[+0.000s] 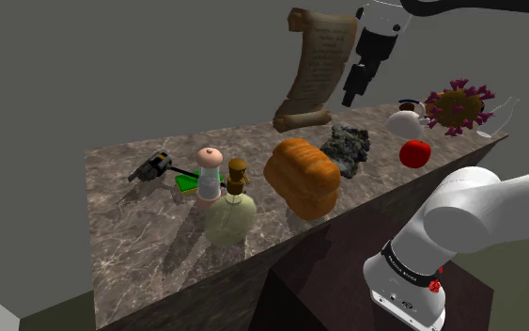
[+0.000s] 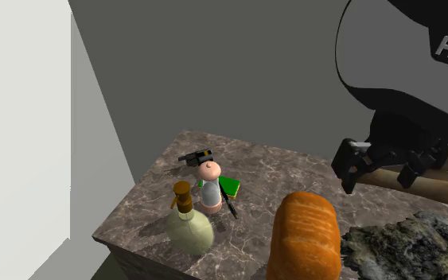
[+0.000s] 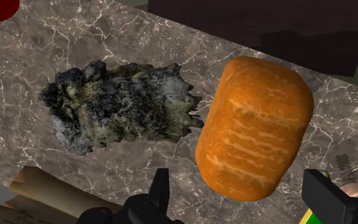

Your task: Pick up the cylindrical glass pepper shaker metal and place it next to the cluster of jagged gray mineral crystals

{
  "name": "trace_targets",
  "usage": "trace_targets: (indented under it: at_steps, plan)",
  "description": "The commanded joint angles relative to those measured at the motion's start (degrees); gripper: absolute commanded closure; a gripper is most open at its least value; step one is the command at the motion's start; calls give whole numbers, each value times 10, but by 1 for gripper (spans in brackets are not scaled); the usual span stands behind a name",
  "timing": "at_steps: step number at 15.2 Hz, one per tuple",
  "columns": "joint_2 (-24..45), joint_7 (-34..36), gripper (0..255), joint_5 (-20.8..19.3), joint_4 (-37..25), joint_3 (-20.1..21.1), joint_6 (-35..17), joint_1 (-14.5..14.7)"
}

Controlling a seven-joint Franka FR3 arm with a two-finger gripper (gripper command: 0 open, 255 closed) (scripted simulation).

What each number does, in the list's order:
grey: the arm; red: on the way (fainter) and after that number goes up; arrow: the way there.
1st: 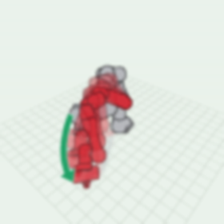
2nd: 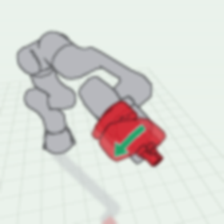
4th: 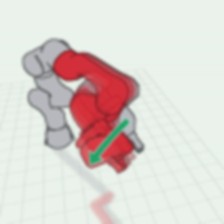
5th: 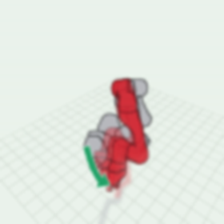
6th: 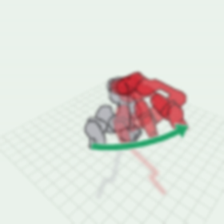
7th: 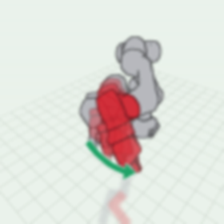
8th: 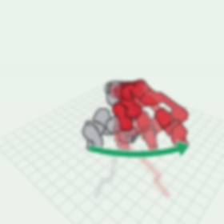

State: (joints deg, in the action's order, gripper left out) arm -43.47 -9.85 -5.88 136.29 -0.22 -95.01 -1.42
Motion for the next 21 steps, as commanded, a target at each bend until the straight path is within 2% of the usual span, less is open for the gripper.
trace_targets:
  at_steps: [1,12,17,21]
  plan:
    - [0,0,0,0,0,0,0,0]
    - [124,149,0,46,-17,126,-100,36]
    - [205,220,0,43,-54,181,-139,44]
    - [280,280,0,26,-96,223,-164,48]
